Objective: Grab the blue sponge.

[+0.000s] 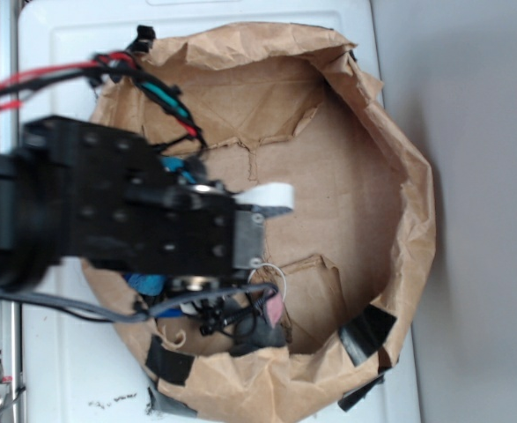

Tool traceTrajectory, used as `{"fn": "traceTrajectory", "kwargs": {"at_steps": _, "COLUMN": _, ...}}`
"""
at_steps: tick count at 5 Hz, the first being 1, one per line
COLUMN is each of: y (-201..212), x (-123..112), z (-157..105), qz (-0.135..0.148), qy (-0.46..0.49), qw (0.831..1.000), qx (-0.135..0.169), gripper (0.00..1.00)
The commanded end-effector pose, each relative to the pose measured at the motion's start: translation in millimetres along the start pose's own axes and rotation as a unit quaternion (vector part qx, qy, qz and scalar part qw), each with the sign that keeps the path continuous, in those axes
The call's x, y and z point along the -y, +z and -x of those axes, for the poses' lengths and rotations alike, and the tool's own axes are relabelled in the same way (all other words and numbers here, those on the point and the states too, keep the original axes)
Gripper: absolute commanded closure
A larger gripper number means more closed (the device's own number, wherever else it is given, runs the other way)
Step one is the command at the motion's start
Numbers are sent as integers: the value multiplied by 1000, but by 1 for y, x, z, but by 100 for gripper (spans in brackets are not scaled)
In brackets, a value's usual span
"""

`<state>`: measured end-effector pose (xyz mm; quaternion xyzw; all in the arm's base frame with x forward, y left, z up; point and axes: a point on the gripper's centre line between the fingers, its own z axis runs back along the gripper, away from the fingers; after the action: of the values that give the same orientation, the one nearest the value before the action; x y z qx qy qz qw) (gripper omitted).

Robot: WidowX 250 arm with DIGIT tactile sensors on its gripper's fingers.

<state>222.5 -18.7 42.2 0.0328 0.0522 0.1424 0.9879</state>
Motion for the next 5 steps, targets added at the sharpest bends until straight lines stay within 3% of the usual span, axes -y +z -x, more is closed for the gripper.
{"fn": "traceTrajectory", "kwargs": {"at_steps": 1, "y": -22, "x": 4, "z": -7, "qz": -35, "qy": -19, "qw": 999, "qx": 26, "gripper": 0}}
{"fn": "traceTrajectory", "kwargs": {"at_steps": 2, "y": -22, "x": 0, "z": -9, "qz": -44, "qy": -13, "qw": 998, "qx": 46, "gripper": 0}}
{"fn": "traceTrajectory", "kwargs": {"at_steps": 3, "y": -14, "x": -4, "z": -17, "qz": -43, "qy": 13, "qw": 996, "qx": 75, "gripper": 100}}
{"fn": "traceTrajectory", "kwargs": {"at_steps": 5, "y": 6, "x": -9, "z": -21, "qz": -22, "qy": 16, "qw": 994, "qx": 107, "gripper": 100}}
